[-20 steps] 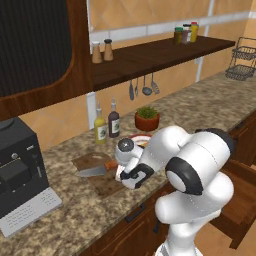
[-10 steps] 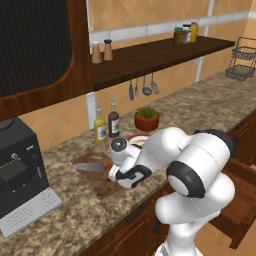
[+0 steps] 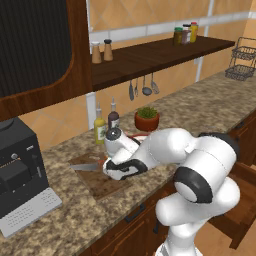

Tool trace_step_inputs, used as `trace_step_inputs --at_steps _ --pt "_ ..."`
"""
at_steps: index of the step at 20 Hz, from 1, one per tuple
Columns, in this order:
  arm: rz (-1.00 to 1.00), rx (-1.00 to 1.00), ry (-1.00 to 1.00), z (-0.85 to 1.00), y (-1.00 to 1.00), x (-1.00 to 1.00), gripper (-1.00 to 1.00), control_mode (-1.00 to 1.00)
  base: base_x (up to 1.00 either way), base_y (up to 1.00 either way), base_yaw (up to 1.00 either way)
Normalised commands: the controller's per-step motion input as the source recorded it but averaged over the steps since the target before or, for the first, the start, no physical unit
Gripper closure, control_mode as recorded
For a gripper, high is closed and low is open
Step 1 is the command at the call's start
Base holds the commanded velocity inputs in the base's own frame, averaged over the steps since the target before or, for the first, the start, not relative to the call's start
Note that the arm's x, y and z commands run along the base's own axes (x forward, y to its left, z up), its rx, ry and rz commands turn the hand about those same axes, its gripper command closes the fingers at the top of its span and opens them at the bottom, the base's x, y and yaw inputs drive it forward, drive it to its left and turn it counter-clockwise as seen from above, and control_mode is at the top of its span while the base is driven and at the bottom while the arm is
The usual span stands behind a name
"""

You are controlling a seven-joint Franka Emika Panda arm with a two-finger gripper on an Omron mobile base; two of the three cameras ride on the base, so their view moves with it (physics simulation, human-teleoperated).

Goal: Pick up the knife from the drawer and place it on the cutting board. Then place the meat from the plate to the cutting board.

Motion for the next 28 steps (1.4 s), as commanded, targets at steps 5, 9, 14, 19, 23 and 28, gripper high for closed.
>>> trace_step_inputs --at_steps 5,9,14,19,23,28 --pt "0.0 0.08 0.0 0.44 -0.68 -0.39 -1.0 -1.0 0.0 0.0 0.0" --pt "0.0 0.09 0.0 0.0 -1.0 0.35 -1.0 -1.0 0.0 0.0 0.0" --pt "-0.12 0.11 0.07 0.08 -0.79 0.99 -1.0 -1.0 0.0 0.0 0.0" --pt "-0.38 0.03 0.2 0.0 -0.3 1.0 -1.0 -1.0 0.0 0.0 0.0" --pt "-0.49 0.0 0.14 0.0 -0.01 0.68 -1.0 -1.0 0.0 0.0 0.0" --pt "-0.34 0.11 0.1 -0.17 -0.08 0.33 -1.0 -1.0 0.0 0.0 0.0"
